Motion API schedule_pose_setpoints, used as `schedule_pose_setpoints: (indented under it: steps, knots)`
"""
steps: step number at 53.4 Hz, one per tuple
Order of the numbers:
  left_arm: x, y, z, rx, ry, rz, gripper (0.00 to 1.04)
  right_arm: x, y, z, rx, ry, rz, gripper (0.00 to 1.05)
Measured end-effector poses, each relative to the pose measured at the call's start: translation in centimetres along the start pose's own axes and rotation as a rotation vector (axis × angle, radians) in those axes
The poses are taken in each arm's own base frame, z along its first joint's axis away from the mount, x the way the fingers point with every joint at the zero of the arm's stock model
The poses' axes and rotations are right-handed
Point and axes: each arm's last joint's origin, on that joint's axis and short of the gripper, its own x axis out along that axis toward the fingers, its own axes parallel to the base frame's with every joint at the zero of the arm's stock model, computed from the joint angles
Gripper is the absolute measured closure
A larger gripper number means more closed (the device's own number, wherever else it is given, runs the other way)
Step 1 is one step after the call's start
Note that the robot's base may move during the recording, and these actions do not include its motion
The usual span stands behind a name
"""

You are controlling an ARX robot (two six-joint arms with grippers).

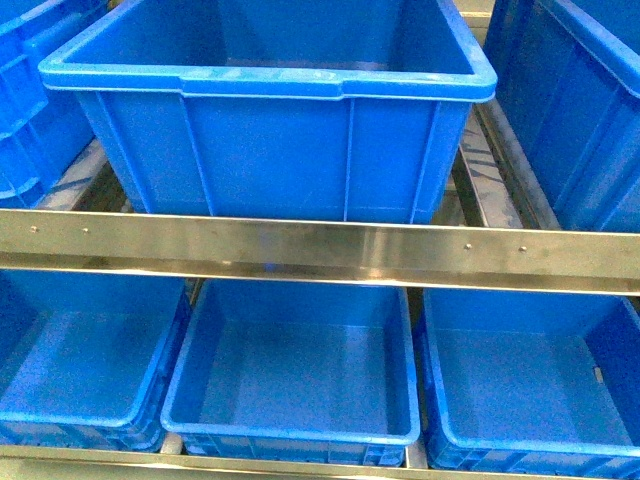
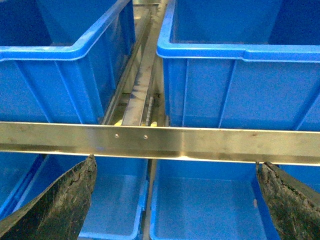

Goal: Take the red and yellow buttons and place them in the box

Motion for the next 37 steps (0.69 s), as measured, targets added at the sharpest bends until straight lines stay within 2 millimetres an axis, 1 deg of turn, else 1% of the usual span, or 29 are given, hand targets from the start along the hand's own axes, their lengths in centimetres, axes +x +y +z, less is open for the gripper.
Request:
schedule_pose_setpoints:
  steps: [37]
  knots:
    - [0.0, 0.0, 0.0, 0.0, 0.0, 0.0, 0.08, 0.0, 0.0, 0.0, 0.0, 0.0, 0.0, 0.07]
